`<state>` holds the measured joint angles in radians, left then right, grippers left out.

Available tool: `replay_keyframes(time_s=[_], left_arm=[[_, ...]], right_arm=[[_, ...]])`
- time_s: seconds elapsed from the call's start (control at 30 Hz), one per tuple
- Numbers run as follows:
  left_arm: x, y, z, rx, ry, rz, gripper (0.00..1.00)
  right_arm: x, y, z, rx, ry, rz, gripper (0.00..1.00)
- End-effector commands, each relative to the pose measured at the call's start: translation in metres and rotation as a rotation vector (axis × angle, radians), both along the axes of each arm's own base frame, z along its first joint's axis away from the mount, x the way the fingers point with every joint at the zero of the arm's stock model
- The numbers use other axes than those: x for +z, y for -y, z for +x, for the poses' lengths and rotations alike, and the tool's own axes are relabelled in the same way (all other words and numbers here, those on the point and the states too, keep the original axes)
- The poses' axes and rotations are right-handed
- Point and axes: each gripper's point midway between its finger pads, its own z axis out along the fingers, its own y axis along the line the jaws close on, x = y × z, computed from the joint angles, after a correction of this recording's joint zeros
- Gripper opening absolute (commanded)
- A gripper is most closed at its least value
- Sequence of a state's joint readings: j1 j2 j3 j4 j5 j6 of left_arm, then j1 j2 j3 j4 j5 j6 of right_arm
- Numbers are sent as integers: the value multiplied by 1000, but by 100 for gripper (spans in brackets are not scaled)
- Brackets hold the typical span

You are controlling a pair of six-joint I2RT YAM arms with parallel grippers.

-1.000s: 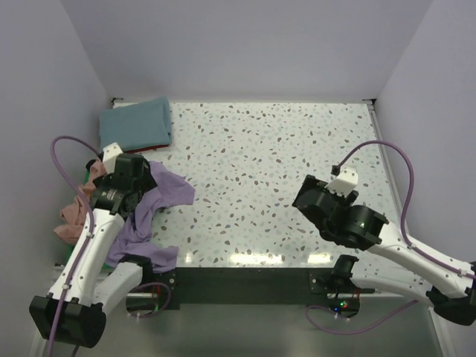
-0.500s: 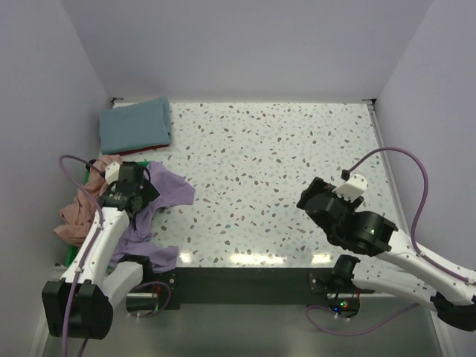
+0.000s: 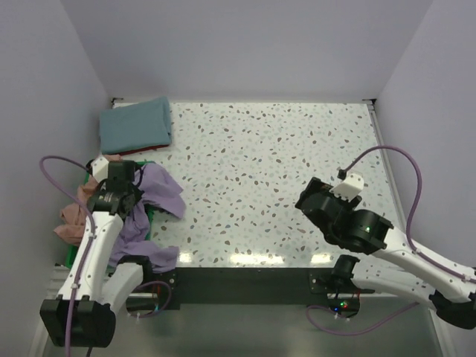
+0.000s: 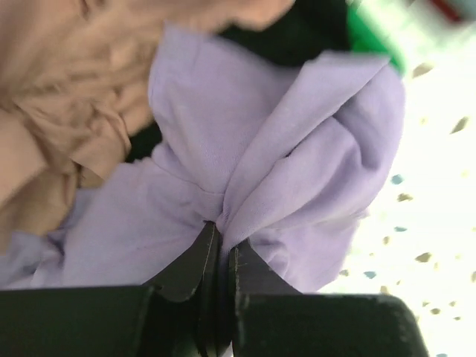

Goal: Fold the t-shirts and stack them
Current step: Grab the tshirt from the pile, then move the tshirt to the center of the board

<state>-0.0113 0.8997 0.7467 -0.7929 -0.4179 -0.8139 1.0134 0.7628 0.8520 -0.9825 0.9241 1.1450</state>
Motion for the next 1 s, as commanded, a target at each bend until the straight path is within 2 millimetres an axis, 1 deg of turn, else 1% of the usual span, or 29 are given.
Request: replay_keyframes(time_s=[0.0,0.07,0.1,0.13,0.17,0.2,0.23,0.27,0.3,0.33,0.37,0.4,0.43,0.47,0.5,0.53,0.57,0.6,0.63,0.67,0.7,0.73,0.77,0.83,0.9,0.93,0.97], left_arm=[[88,-29,8,89,206,135,0],[112,-36,4,104,242,177,0],[136,-38,5,108,298,191,0],[150,-41,5,93,318,222,0],[173,-40,7,84,378,227,0],[188,-39,12,72,422,230,0],[199,-32,17,20,452,223,0],[218,-26,22,-16,512,211,0],[238,-18,31,-53,599,193,0],[249,1,41,-148,654,136,0],[265,12,46,-202,714,107,0],[282,36,59,-318,784,44,0],[293,50,66,-374,824,-2,0],[314,62,68,-432,878,-34,0],[322,86,82,-549,894,-99,0],[332,103,86,-614,916,-140,0],[354,118,93,-675,962,-159,0],[367,132,93,-727,988,-171,0],[380,161,88,-827,1011,-188,0],[410,173,79,-878,1079,-192,0],[417,186,86,-920,1094,-211,0],[428,203,79,-984,1115,-280,0],[441,210,81,-1010,1142,-311,0],[456,217,76,-1033,1178,-389,0],[458,224,76,-1064,1197,-434,0],[453,227,77,-1060,1186,-465,0],[432,230,86,-1052,1136,-490,0]], right_arm=[[17,-12,13,-8,50,21,99],[17,-18,16,10,47,0,99],[17,-21,17,19,42,-7,99],[19,-27,20,27,50,2,99],[18,-30,22,42,47,-15,99],[17,-35,23,54,39,-20,99],[19,-41,26,63,46,-11,99],[18,-44,27,72,45,-14,99],[21,-48,29,84,46,-21,99],[20,-52,32,89,41,-29,99],[20,-54,33,95,40,-45,99],[26,-56,35,96,47,-40,99],[26,-58,38,96,47,-53,99],[29,-59,39,100,53,-63,99],[33,-60,41,100,60,-61,99],[36,-61,43,97,68,-61,99],[39,-61,45,98,72,-70,99],[40,-60,46,93,77,-72,99],[42,-60,47,94,80,-72,99],[44,-59,48,89,86,-80,99],[46,-57,50,83,90,-82,99],[48,-56,51,79,94,-82,99],[50,-53,51,72,100,-93,99],[55,-48,52,57,109,-98,99],[61,-41,53,44,121,-103,99],[62,-39,52,38,125,-107,99],[63,-36,52,32,127,-112,99]])
